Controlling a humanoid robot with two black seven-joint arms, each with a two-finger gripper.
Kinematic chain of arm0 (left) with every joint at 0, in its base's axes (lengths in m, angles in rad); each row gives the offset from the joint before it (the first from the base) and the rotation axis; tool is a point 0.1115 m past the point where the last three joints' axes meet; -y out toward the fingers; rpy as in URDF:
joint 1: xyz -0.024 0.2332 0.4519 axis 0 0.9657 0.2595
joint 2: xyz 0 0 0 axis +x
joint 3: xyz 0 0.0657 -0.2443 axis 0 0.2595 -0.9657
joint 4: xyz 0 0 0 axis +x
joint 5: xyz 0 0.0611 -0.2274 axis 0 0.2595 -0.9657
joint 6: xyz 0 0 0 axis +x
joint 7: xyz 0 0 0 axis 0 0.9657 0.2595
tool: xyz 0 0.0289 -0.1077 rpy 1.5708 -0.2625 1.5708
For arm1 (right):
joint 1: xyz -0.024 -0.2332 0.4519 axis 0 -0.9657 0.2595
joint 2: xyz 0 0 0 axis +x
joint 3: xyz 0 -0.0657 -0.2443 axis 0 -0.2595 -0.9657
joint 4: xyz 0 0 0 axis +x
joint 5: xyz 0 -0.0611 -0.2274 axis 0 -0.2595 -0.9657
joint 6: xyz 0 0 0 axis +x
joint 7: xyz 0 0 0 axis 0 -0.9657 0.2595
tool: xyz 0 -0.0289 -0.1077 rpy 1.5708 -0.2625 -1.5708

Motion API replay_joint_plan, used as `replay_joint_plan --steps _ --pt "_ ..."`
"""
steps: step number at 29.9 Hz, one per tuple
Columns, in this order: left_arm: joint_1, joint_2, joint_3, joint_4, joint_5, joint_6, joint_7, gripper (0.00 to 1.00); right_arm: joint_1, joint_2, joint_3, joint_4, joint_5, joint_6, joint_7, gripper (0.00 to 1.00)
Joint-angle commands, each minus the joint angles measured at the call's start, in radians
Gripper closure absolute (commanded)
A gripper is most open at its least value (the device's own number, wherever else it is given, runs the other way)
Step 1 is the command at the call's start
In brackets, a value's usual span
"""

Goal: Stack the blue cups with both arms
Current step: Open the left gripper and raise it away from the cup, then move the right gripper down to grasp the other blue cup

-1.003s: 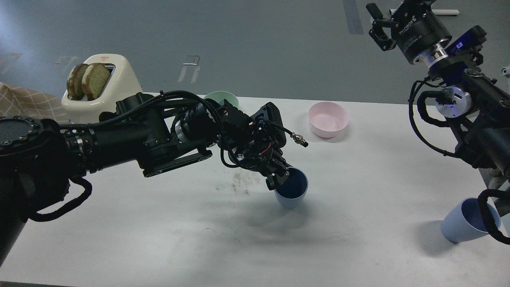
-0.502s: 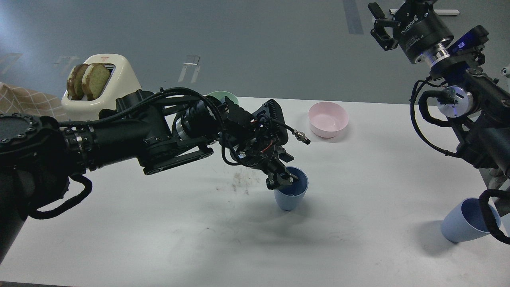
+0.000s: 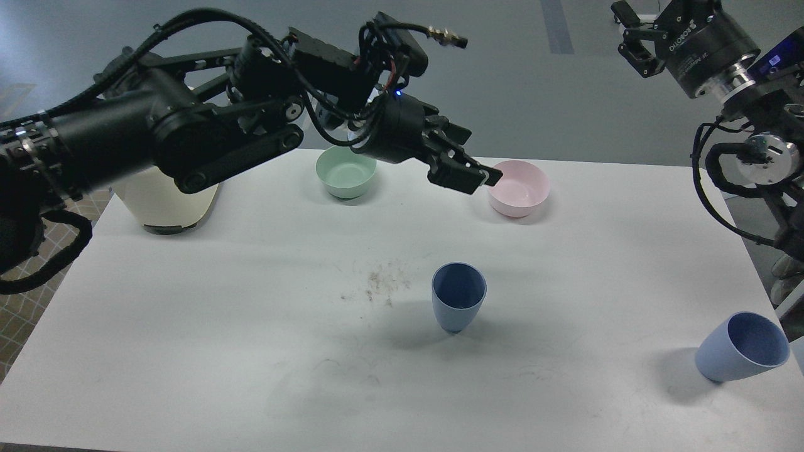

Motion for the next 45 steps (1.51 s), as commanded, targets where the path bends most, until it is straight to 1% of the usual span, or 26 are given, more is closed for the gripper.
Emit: replay_joint_plan --steps 1,3,6,8,9,10,12,13,14,16,18,22,25,31,33,39,45 --pt "0.023 0.011 -0.092 0.108 -0.133 0.0 0.022 0.06 -0.006 -0.106 -0.061 0.084 -0.001 0.0 0.0 0.0" --pt "0.037 0.007 -0.119 0.179 -0.225 0.0 0.033 0.06 -0.008 -0.169 -0.095 0.132 -0.011 0.0 0.0 0.0" --pt "0.049 -0.005 -0.123 0.271 -0.386 0.0 0.036 0.06 -0.009 -0.265 -0.144 0.203 -0.014 0.0 0.0 0.0" --pt "0.063 -0.009 -0.126 0.34 -0.547 0.0 0.036 0.06 -0.009 -0.381 -0.188 0.275 -0.026 0.0 0.0 0.0" --pt "0.069 -0.012 -0.126 0.357 -0.589 0.0 0.036 0.06 -0.009 -0.409 -0.196 0.292 -0.036 0.0 0.0 0.0" --pt "0.076 -0.033 -0.126 0.392 -0.674 0.0 0.035 0.06 -0.011 -0.462 -0.21 0.325 -0.06 0.0 0.0 0.0" --pt "0.089 -0.068 -0.128 0.426 -0.768 0.0 0.035 0.06 -0.017 -0.518 -0.225 0.359 -0.097 0.0 0.0 0.0" --pt "0.104 -0.096 -0.128 0.455 -0.854 0.0 0.035 0.06 -0.028 -0.568 -0.236 0.391 -0.141 0.0 0.0 0.0" --pt "0.113 -0.105 -0.128 0.467 -0.889 0.0 0.035 0.06 -0.034 -0.593 -0.24 0.411 -0.164 0.0 0.0 0.0" --pt "0.135 -0.124 -0.128 0.49 -0.98 0.0 0.035 0.06 -0.064 -0.695 -0.247 0.491 -0.279 0.0 0.0 0.0" --pt "0.136 -0.13 -0.13 0.492 -0.999 0.0 0.035 0.06 -0.078 -0.745 -0.248 0.528 -0.341 0.0 0.0 0.0" --pt "0.159 -0.173 -0.131 0.493 -1.003 0.0 0.027 0.06 -0.132 -0.893 -0.251 0.646 -0.516 0.0 0.0 0.0" --pt "0.169 -0.194 -0.139 0.493 -1.005 0.0 0.025 0.06 -0.152 -0.958 -0.271 0.695 -0.569 0.0 0.0 0.0" --pt "0.199 -0.229 -0.186 0.493 -1.019 0.005 0.025 0.06 -0.153 -1.036 -0.362 0.738 -0.671 0.0 0.0 0.0" --pt "0.199 -0.232 -0.188 0.493 -1.019 0.005 0.024 0.06 -0.153 -1.061 -0.397 0.764 -0.704 -0.022 0.0 0.0" --pt "0.202 -0.249 -0.189 0.493 -1.019 0.005 0.024 0.06 -0.153 -1.078 -0.544 0.789 -0.795 -0.113 0.0 0.0" --pt "0.202 -0.269 -0.189 0.493 -1.019 0.005 0.022 0.06 -0.153 -1.079 -0.612 0.79 -0.869 -0.122 0.0 0.02"
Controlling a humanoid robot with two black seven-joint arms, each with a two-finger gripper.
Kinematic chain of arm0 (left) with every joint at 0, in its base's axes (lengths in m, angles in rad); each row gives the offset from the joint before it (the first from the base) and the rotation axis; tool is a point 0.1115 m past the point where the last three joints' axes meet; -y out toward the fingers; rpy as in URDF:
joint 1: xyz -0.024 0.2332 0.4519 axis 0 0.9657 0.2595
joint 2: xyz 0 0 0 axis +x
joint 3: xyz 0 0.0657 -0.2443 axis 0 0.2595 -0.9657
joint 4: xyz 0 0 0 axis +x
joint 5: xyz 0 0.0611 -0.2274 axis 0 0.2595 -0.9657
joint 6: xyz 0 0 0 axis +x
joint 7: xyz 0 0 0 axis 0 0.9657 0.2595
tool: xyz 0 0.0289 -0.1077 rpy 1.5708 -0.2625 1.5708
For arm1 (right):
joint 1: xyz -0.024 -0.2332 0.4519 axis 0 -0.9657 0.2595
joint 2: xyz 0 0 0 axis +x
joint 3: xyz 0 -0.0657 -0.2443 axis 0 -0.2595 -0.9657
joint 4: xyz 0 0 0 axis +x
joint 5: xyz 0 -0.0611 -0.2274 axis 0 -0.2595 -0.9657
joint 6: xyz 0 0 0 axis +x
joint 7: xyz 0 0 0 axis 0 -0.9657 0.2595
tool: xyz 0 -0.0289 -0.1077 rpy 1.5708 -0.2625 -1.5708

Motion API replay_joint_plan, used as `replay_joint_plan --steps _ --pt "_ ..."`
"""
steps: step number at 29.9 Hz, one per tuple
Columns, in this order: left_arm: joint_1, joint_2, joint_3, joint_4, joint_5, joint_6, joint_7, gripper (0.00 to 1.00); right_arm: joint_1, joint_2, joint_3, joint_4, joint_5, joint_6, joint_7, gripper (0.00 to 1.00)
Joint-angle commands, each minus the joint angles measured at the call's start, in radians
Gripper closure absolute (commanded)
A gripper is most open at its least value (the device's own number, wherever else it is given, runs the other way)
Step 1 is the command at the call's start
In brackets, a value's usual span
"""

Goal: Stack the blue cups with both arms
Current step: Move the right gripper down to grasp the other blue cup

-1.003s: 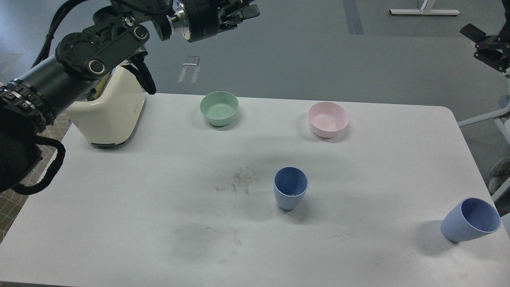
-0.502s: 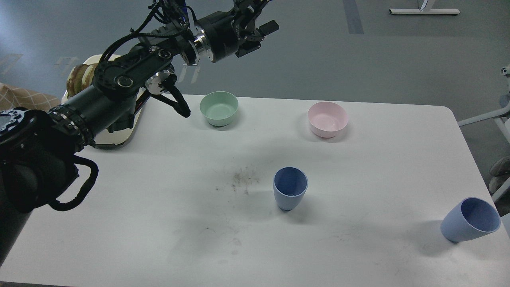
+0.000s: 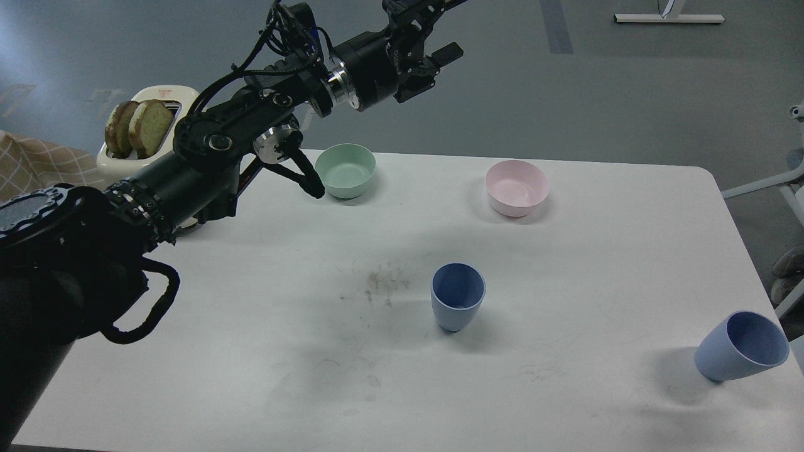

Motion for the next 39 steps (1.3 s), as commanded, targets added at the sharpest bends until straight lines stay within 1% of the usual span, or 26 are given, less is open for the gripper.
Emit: replay_joint_plan --steps 1,7,12,14,18,19,21,22,25,31,35,39 --pt "0.0 -0.012 0.0 0.0 0.0 0.0 -0.001 0.06 0.0 -0.001 -0.033 0.001 -0.046 -0.002 0.0 0.02" --pt "0.022 -0.021 0.002 0.0 0.002 0.0 -0.001 0.06 -0.003 0.004 -0.058 0.0 -0.061 -0.004 -0.001 0.06" --pt "0.025 -0.022 0.002 -0.001 0.002 0.008 0.0 0.05 -0.006 0.022 -0.087 -0.005 -0.064 -0.004 -0.007 0.13" --pt "0.025 -0.022 0.002 -0.001 0.002 0.008 0.0 0.05 -0.006 0.045 -0.093 -0.011 -0.064 -0.008 -0.013 0.17" --pt "0.025 -0.024 0.002 -0.003 0.002 0.008 0.0 0.05 -0.009 0.061 -0.094 -0.013 -0.064 -0.014 -0.021 0.18" --pt "0.025 -0.025 0.002 -0.003 0.002 0.008 0.0 0.05 -0.017 0.071 -0.094 -0.014 -0.064 -0.016 -0.022 0.21" --pt "0.025 -0.03 0.002 -0.003 0.002 0.008 0.0 0.05 -0.02 0.09 -0.094 -0.016 -0.061 -0.019 -0.024 0.22" --pt "0.025 -0.032 0.002 -0.003 0.002 0.009 0.0 0.05 -0.021 0.099 -0.094 -0.02 -0.055 -0.019 -0.029 0.25" --pt "0.029 -0.032 0.002 -0.003 0.002 0.009 0.0 0.05 -0.026 0.122 -0.094 -0.032 -0.052 -0.02 -0.038 0.26" --pt "0.035 -0.032 0.002 -0.003 0.002 0.012 0.0 0.05 -0.058 0.176 -0.094 -0.075 -0.052 -0.053 -0.044 0.26" --pt "0.035 -0.03 0.002 -0.003 0.002 0.012 0.0 0.05 -0.066 0.203 -0.094 -0.094 -0.052 -0.056 -0.044 0.26" --pt "0.037 -0.03 0.002 -0.003 0.002 0.011 0.0 0.05 -0.075 0.237 -0.094 -0.114 -0.052 -0.06 -0.047 0.32"
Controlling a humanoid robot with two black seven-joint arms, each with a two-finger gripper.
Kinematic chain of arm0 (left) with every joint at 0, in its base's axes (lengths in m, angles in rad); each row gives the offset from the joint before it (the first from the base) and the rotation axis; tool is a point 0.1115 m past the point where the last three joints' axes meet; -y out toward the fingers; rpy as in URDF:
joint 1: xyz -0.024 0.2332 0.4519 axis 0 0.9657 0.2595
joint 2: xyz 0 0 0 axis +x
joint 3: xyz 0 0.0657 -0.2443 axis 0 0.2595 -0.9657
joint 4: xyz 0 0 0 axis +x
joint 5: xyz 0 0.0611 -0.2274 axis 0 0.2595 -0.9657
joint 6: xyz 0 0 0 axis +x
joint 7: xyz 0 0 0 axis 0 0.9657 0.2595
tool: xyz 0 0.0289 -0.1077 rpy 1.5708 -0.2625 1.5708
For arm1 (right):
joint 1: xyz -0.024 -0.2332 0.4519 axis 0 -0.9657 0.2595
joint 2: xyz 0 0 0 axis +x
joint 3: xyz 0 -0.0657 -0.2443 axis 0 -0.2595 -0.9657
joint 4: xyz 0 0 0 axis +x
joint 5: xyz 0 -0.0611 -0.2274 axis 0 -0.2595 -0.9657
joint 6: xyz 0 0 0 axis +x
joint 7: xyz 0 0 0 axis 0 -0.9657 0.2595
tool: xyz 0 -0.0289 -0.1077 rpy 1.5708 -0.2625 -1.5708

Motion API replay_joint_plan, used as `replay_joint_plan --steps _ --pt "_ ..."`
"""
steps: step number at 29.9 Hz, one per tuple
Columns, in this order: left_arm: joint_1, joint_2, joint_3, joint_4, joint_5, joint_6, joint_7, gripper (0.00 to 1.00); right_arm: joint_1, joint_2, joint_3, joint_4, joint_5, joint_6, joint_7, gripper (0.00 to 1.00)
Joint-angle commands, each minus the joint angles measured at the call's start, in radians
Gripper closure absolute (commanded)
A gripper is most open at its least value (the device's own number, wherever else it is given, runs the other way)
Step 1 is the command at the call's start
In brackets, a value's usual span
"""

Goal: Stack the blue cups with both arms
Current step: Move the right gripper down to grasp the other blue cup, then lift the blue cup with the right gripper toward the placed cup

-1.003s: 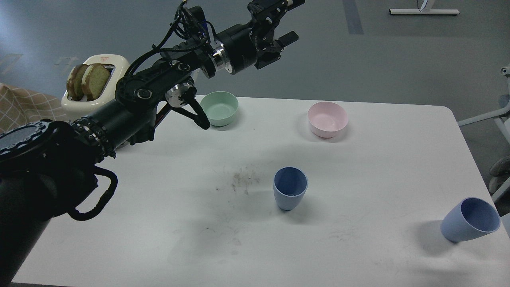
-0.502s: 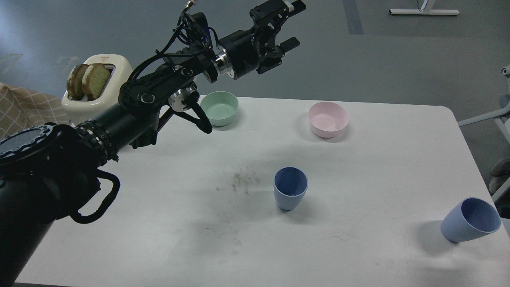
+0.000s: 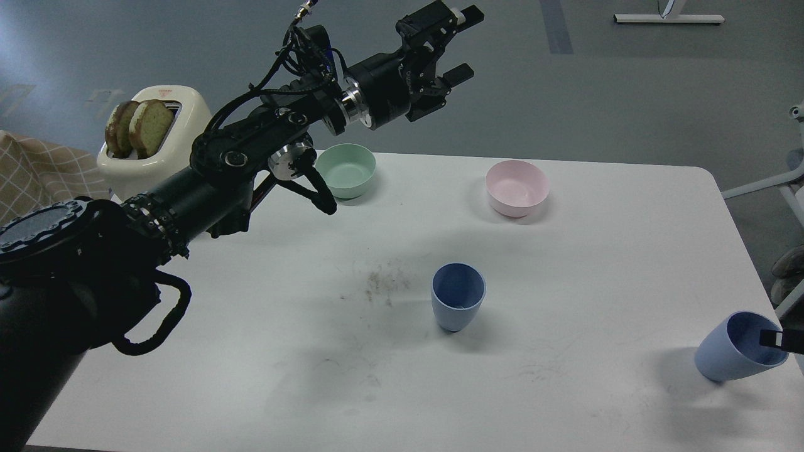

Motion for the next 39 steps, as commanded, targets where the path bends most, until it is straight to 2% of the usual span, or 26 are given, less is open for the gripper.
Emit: replay_joint_plan --steps 1,7,9,11,15,18,25,29,33,39 --pt "0.0 0.001 0.0 0.0 0.0 -0.002 0.0 0.05 -0.011 0.035 0.002 -0.016 0.0 -0.011 -0.005 0.34" --pt "0.0 0.002 0.0 0.0 0.0 0.0 0.0 0.05 -0.019 0.056 0.002 -0.024 0.0 -0.014 -0.013 0.54" --pt "0.0 0.001 0.0 0.0 0.0 -0.002 0.0 0.05 -0.025 0.061 0.002 -0.024 -0.002 -0.012 -0.016 0.73" --pt "0.0 0.001 0.0 0.0 0.0 0.0 0.0 0.05 -0.027 0.06 0.003 -0.023 -0.002 -0.012 -0.025 0.78" --pt "0.002 0.002 0.0 0.0 0.001 0.0 0.0 0.05 -0.027 0.056 0.005 -0.01 -0.003 -0.011 -0.037 1.0" --pt "0.0 0.007 0.0 0.0 0.0 0.0 0.0 0.05 -0.027 0.047 0.009 -0.004 -0.005 -0.009 -0.037 1.0" --pt "-0.001 0.007 0.0 0.0 0.0 -0.002 0.0 0.05 -0.01 -0.048 0.09 0.149 -0.018 0.006 -0.037 1.0" --pt "-0.003 0.005 0.003 -0.001 0.0 -0.003 0.002 0.05 0.06 -0.105 0.124 0.2 -0.118 0.017 -0.036 1.0" --pt "-0.009 0.001 0.005 0.0 0.003 -0.003 0.002 0.05 0.134 -0.103 0.124 0.2 -0.149 0.05 -0.036 1.0" --pt "-0.014 -0.005 0.006 0.003 0.003 -0.002 0.006 0.05 0.269 -0.037 0.124 0.186 -0.156 0.118 -0.037 1.0"
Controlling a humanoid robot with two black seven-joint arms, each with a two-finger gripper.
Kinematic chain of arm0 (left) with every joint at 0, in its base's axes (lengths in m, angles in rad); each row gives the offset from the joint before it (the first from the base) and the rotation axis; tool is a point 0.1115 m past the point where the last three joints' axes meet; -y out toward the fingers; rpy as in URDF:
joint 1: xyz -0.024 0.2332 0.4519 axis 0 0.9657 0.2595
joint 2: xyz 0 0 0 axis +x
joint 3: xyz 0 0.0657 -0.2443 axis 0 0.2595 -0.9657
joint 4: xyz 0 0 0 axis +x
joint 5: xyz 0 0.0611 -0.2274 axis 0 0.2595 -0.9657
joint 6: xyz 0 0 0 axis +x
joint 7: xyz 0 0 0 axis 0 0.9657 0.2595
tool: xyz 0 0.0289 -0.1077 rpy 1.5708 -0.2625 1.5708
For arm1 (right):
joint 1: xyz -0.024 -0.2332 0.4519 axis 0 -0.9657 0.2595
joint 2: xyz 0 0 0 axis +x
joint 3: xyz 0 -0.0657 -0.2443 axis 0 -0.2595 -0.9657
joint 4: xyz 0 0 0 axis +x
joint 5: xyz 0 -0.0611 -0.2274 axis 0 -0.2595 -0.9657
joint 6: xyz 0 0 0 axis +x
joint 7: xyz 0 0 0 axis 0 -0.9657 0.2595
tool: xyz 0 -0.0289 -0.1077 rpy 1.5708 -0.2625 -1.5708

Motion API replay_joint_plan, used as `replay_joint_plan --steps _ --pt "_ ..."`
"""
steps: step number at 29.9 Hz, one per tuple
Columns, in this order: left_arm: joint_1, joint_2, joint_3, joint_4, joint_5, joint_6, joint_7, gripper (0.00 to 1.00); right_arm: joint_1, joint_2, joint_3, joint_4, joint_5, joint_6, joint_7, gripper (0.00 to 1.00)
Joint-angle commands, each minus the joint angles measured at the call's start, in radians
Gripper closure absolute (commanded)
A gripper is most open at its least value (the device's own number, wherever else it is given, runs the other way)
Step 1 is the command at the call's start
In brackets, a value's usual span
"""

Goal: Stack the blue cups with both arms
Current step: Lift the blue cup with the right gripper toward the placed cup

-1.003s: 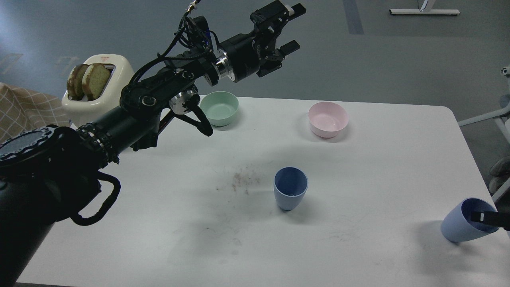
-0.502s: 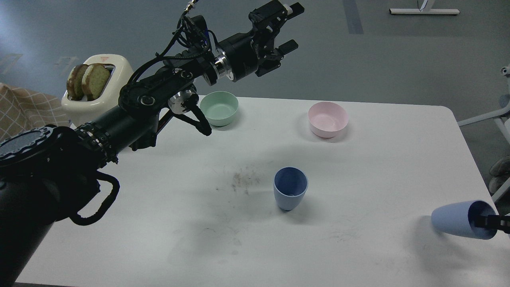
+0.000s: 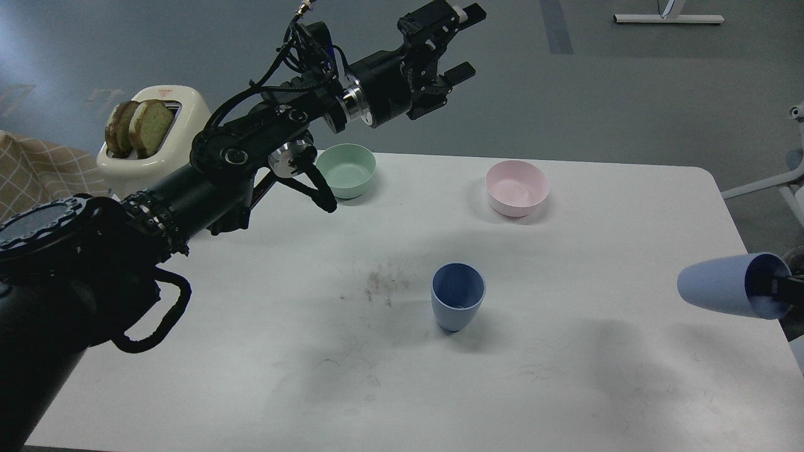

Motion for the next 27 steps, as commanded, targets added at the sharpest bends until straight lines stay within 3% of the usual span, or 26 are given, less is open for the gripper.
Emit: replay_joint_plan --steps 1,19,27 --pt "-0.003 0.0 0.003 0.004 0.0 0.003 0.002 0.05 0.076 0.05 0.0 -0.022 -0.005 0.036 -0.003 1.0" --pt "-0.019 0.019 0.012 0.077 0.0 0.002 0.002 0.05 0.314 0.344 -0.019 -0.144 -0.02 0.086 -0.01 1.0" --pt "-0.023 0.043 0.012 0.079 0.0 0.002 0.004 0.05 0.579 0.575 -0.307 -0.187 -0.009 0.086 -0.007 1.0"
